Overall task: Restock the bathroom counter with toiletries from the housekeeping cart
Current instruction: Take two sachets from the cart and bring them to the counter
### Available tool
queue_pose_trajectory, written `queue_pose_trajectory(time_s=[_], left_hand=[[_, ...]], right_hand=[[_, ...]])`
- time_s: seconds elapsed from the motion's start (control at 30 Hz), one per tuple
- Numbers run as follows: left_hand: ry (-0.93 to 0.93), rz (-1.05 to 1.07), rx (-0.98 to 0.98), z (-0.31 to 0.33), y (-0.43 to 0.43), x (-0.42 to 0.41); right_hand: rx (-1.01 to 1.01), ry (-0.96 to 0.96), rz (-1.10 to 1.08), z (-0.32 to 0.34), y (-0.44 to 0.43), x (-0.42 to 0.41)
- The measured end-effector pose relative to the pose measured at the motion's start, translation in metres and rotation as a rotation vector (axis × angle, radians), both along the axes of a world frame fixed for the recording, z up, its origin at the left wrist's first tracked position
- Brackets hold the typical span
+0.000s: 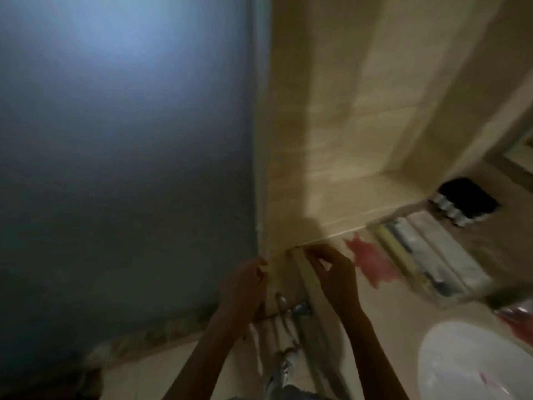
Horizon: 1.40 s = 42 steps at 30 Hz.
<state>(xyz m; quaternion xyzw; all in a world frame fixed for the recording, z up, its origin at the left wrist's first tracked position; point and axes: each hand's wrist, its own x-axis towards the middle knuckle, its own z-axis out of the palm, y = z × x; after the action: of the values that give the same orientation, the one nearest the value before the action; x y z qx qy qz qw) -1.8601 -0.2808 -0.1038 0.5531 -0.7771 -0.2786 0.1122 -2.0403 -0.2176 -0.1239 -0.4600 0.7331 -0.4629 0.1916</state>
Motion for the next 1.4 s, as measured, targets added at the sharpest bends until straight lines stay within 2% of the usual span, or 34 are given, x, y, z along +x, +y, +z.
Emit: queue_pose_trajectory(time_s=[0.27, 0.37, 0.67, 0.8, 0.93, 1.0, 1.2, 1.4], left_hand=[[0.002, 0.563, -0.011, -0.003, 0.103, 0.172], [-0.035, 0.750, 0.013, -0.003, 0.156, 0.216], [-0.040, 1.204, 0.001, 0.002, 0.290, 0.320], [-0.009, 1.334, -0.005, 0.004, 0.320, 0.350], [-0.002, 1.441, 0.002, 0.003, 0.339, 0.387], [-0.001, 1.495, 0.014, 0.001, 0.346, 0.411], [-0.062, 1.657, 0.007, 0.005, 0.354, 0.511], [-0.124, 1.722, -0.022, 0.024, 0.341, 0.619]], right_hand=[[0.039, 0.028, 0.533, -0.001, -0.002, 0.147], [0.092, 0.036, 0.702, 0.000, 0.017, 0.206], [0.047, 0.149, 1.174, 0.008, 0.083, 0.356], [0.042, 0.045, 1.345, 0.023, 0.098, 0.411], [0.218, 0.059, 1.436, 0.022, 0.107, 0.476], [0.210, 0.092, 1.504, 0.017, 0.108, 0.513], [0.125, -0.004, 1.699, 0.027, 0.108, 0.645], [0.105, -0.087, 1.840, 0.043, 0.099, 0.774]])
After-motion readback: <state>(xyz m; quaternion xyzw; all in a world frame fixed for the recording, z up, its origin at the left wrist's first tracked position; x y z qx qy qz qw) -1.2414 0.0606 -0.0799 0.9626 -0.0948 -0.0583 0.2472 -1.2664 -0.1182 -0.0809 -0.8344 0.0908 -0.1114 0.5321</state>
